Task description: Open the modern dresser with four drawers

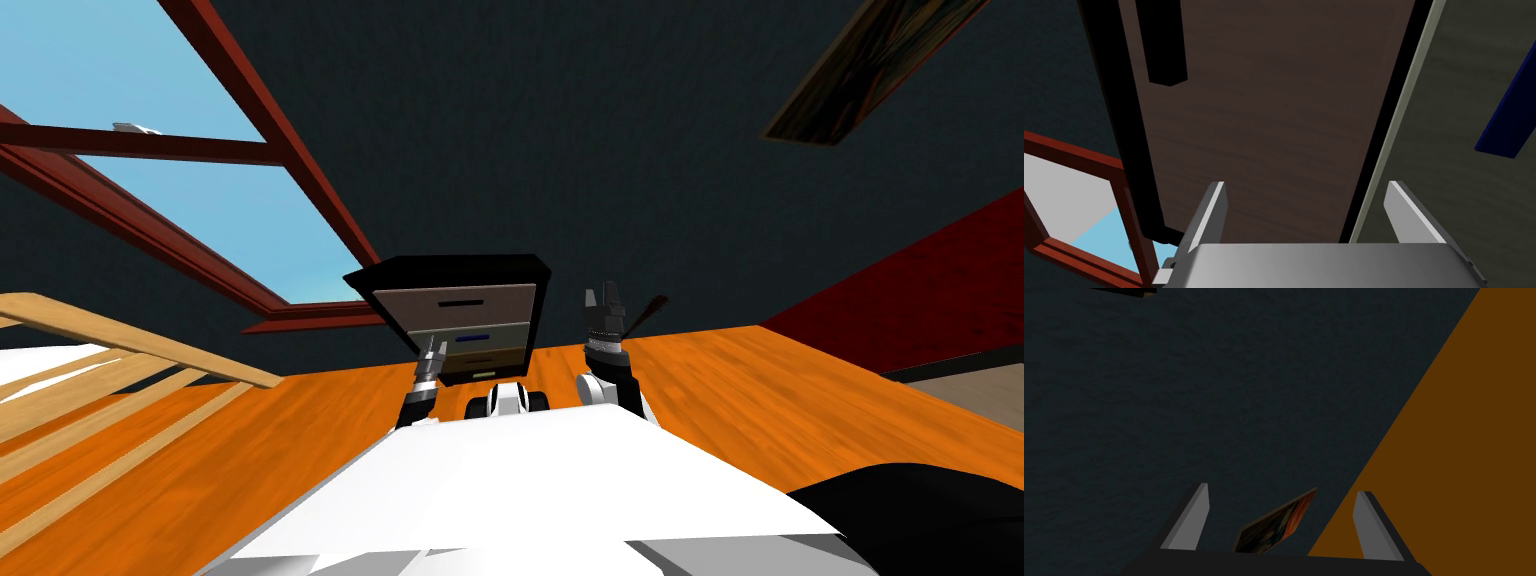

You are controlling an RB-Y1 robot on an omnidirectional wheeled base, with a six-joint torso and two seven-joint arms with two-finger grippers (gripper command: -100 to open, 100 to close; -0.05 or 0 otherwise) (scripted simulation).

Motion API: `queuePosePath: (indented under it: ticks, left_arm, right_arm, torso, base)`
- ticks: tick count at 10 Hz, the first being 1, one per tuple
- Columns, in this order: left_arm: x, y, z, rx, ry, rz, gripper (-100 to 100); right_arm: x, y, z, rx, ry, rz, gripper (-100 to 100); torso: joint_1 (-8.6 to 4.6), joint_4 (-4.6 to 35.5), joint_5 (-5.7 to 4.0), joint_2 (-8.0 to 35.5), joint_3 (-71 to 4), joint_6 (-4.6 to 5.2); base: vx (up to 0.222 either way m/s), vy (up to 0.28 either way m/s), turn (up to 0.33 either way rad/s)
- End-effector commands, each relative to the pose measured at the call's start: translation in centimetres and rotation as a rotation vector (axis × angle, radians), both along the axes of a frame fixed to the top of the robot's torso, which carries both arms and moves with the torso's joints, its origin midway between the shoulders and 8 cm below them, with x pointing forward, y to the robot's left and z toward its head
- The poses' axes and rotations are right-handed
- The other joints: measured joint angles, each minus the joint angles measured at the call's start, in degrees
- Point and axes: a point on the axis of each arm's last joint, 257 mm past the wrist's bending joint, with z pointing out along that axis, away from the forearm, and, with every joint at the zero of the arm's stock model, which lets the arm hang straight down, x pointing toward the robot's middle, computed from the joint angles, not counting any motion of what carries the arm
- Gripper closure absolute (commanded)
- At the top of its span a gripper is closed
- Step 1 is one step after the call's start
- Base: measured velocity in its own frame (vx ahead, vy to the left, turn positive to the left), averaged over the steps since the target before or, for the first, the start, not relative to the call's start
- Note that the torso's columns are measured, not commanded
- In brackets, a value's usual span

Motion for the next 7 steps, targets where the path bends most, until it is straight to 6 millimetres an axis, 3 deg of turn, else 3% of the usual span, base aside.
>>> queuePosePath:
  ticks: [1, 7]
  left_arm:
    - [-0.3, -0.1, -2.1, -0.016, 0.032, 0.005, -100]
    - [-1.6, -0.4, -7.0, -0.050, 0.113, 0.017, -100]
  right_arm:
    - [0.0, 0.0, 0.0, 0.000, 0.000, 0.000, 0]
    - [0.0, 0.0, 0.0, 0.000, 0.000, 0.000, 0]
  torso:
    - [0.00, 0.00, 0.00, 0.01, 0.00, -0.01]
    - [-0.01, 0.01, -0.01, 0.04, 0.01, -0.01]
  base:
    - [0.035, -0.015, -0.019]
    - [0.047, -0.013, -0.021]
